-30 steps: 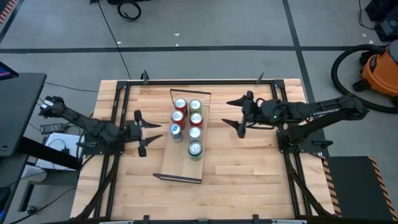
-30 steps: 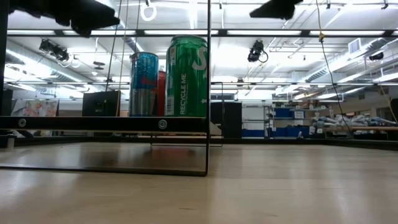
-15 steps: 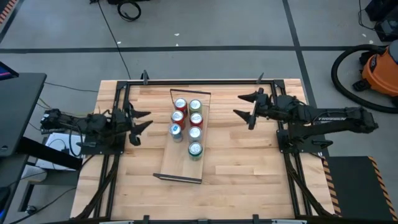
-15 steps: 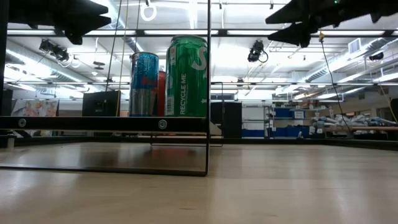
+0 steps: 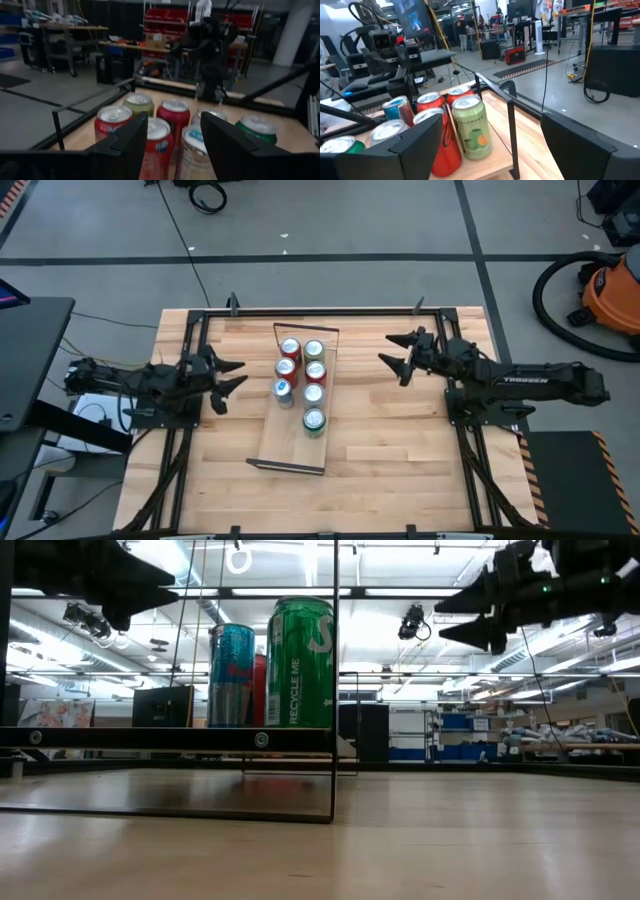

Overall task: Place canned beverage on shelf
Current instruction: Return to Home Position

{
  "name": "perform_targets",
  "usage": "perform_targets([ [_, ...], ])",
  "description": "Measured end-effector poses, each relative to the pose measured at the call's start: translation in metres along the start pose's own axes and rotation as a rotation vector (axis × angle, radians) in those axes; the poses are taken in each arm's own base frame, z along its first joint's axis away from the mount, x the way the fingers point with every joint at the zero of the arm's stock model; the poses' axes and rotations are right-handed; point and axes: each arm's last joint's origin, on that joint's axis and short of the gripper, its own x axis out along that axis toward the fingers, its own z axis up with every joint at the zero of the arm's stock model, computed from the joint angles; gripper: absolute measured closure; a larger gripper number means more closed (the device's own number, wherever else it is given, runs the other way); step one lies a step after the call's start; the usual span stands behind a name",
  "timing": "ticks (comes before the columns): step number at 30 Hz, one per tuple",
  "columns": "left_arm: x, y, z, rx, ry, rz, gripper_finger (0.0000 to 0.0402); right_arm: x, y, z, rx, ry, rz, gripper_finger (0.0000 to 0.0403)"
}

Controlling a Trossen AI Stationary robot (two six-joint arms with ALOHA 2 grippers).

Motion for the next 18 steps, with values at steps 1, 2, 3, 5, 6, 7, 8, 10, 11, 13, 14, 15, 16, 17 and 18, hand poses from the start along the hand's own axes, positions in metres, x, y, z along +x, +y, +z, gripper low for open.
perform_targets([
  [1, 0.0, 0.0, -0.001, 0.006, 0.01, -0.001, 0.0208, -0.001, -0.001, -0.003, 0.004, -0.002, -0.002, 0.0056],
  [2, 0.0, 0.0, -0.002, 0.011, 0.019, -0.002, 0.0208, -0.001, -0.002, -0.006, 0.006, -0.005, -0.002, 0.0056],
  [3, 0.0, 0.0, -0.003, 0.016, 0.024, -0.001, 0.0208, -0.002, -0.002, -0.008, 0.007, -0.012, -0.001, 0.0056],
  [5, 0.001, 0.0, -0.005, 0.012, 0.013, -0.007, 0.0208, -0.004, -0.004, -0.015, 0.005, -0.008, -0.002, 0.0056],
  [6, 0.001, 0.0, -0.01, 0.014, 0.003, -0.01, 0.0208, -0.005, -0.004, -0.018, 0.004, -0.001, -0.003, 0.0056],
  [7, 0.001, 0.001, -0.016, 0.02, -0.005, -0.011, 0.0208, -0.007, -0.005, -0.02, 0.004, 0.001, -0.004, 0.0056],
  [8, 0.001, 0.001, -0.022, 0.019, -0.018, -0.012, 0.0208, -0.009, -0.006, -0.022, 0.007, -0.003, -0.005, 0.0056],
  [10, 0.0, 0.003, -0.031, 0.008, -0.044, -0.016, 0.0208, -0.014, -0.008, -0.026, 0.018, -0.022, -0.014, 0.0056],
  [11, -0.002, 0.004, -0.032, 0.005, -0.062, -0.017, 0.0208, -0.016, -0.009, -0.027, 0.028, -0.03, -0.017, 0.0056],
  [13, -0.005, 0.005, -0.033, 0.003, -0.092, -0.026, 0.0208, -0.021, -0.01, -0.029, 0.039, -0.051, -0.016, 0.0056],
  [14, -0.007, 0.006, -0.034, 0.004, -0.091, -0.041, 0.0208, -0.023, -0.011, -0.03, 0.046, -0.061, -0.014, 0.0056],
  [15, -0.009, 0.006, -0.034, 0.004, -0.089, -0.062, 0.0208, -0.026, -0.011, -0.032, 0.055, -0.067, -0.013, 0.0056],
  [16, -0.011, 0.007, -0.034, 0.005, -0.088, -0.082, 0.0208, -0.028, -0.012, -0.035, 0.067, -0.067, -0.014, 0.0056],
  [17, -0.012, 0.008, -0.035, 0.005, -0.085, -0.098, 0.0208, -0.03, -0.013, -0.039, 0.081, -0.065, -0.028, 0.0056],
  [18, -0.012, 0.007, -0.036, 0.008, -0.078, -0.11, 0.0208, -0.032, -0.015, -0.043, 0.101, -0.062, -0.05, 0.0056],
])
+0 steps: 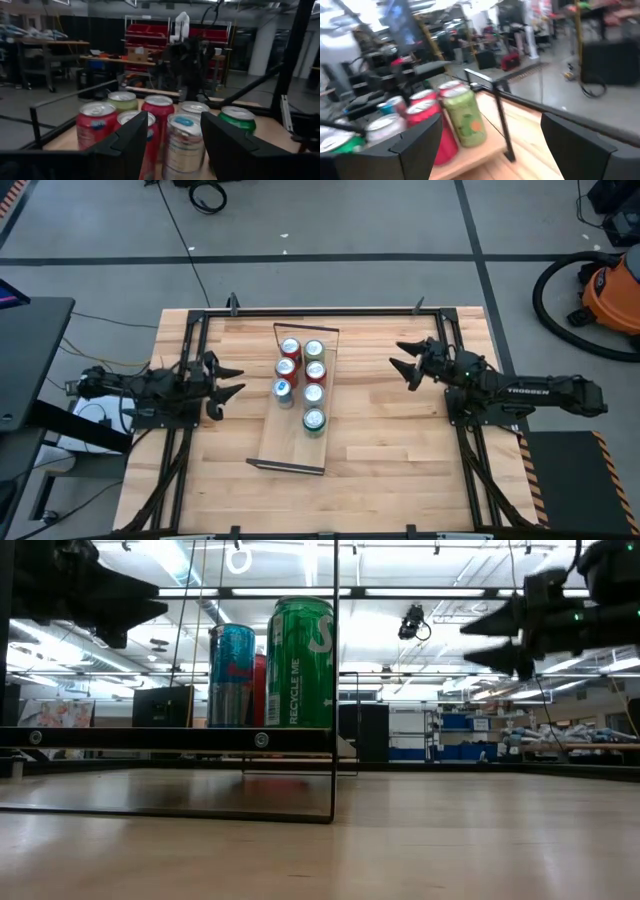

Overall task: Place canned beverage on shelf
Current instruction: Return to Home Position

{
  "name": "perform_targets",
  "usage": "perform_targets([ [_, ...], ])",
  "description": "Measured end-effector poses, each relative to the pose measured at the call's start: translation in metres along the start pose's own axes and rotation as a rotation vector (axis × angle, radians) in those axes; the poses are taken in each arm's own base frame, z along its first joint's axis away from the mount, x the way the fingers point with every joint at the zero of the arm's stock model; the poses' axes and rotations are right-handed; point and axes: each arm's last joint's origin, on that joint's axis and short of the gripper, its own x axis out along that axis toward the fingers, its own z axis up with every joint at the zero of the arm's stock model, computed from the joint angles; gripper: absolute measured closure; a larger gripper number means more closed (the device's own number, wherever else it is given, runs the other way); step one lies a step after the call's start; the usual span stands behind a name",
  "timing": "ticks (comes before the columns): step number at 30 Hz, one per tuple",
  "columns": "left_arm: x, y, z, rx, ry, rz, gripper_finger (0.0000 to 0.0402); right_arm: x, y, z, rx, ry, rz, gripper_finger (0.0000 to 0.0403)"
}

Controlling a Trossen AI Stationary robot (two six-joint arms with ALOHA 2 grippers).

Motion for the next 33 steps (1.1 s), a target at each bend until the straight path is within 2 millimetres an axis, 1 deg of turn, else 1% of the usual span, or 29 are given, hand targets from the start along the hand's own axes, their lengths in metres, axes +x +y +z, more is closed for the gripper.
perform_targets([
  [3, 0.0, -0.001, -0.001, -0.017, 0.01, -0.017, 0.0208, -0.004, -0.007, -0.012, 0.086, 0.007, -0.088, 0.0056],
  [5, 0.001, -0.001, -0.004, -0.042, 0.024, -0.01, 0.0208, -0.005, -0.009, -0.017, 0.153, 0.044, -0.131, 0.0056],
  [8, 0.001, -0.001, -0.005, -0.058, 0.032, -0.001, 0.0208, -0.005, -0.009, -0.019, 0.222, 0.064, -0.14, 0.0056],
  [33, 0.002, -0.001, -0.006, -0.055, 0.039, 0.0, 0.0208, -0.004, -0.009, -0.019, 0.216, 0.07, -0.123, 0.0056],
])
